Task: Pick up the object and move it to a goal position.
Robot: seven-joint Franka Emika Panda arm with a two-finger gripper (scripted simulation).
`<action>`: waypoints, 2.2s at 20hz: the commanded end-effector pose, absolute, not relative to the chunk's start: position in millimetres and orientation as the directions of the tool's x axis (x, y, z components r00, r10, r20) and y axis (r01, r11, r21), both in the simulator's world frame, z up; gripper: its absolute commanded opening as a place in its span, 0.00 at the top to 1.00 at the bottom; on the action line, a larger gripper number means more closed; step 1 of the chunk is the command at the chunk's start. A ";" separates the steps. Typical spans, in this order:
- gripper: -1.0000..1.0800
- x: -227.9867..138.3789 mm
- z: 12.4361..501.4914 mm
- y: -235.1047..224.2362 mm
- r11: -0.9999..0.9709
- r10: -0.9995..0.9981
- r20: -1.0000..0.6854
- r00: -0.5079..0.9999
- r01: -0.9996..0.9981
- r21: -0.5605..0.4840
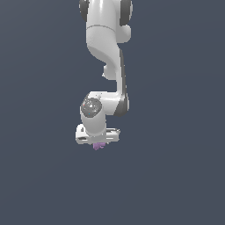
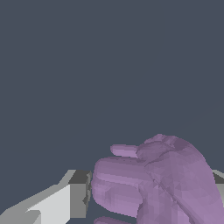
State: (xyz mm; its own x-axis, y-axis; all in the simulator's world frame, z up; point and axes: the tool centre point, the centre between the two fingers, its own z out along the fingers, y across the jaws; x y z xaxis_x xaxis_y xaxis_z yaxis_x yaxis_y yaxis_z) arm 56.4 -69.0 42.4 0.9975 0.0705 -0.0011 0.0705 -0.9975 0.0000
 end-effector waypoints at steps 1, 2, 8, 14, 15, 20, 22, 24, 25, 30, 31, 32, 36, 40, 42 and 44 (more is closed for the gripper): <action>1.00 55.0 50.1 -62.8 -0.997 0.071 0.000 0.997 0.071 0.000; 1.00 54.0 54.1 -59.7 -0.997 0.071 0.000 0.997 0.071 0.000; 1.00 45.3 89.1 -32.1 -0.997 0.071 0.000 0.997 0.071 0.000; 1.00 31.9 144.0 11.0 -0.997 0.071 0.000 0.997 0.071 0.001; 1.00 29.6 153.9 18.7 -0.997 0.071 0.000 0.997 0.071 0.001; 1.00 18.2 203.6 57.3 -0.997 0.071 0.000 0.997 0.071 0.001; 1.00 13.8 223.3 72.6 -0.997 0.071 0.000 0.997 0.071 0.002; 1.00 9.6 243.0 87.8 -0.997 0.071 0.000 0.997 0.071 0.002; 1.00 7.6 252.7 95.4 -0.997 0.071 0.000 0.997 0.071 0.002; 1.00 -1.5 299.4 131.7 -0.997 0.071 0.000 0.997 0.071 0.002; 1.00 -3.0 307.6 138.2 -0.997 0.071 0.000 0.997 0.071 0.002; 1.00 -4.3 315.2 144.2 -0.997 0.071 0.000 0.997 0.071 0.002; 1.00 -7.9 339.2 163.0 -0.997 0.071 0.000 0.997 0.071 0.001; 1.00 -9.4 353.6 174.5 -0.997 0.071 0.000 0.997 0.071 0.001; 1.00 -9.7 357.5 177.5 -0.997 0.071 0.000 0.997 0.071 0.000; 1.00 -9.8 359.4 179.1 -0.997 0.071 0.000 0.997 0.071 0.000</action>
State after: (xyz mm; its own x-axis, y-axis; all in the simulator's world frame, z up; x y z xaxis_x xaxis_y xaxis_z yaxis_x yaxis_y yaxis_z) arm -9.7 177.9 357.6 0.9974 0.0721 0.0010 0.0721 -0.9974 -0.0001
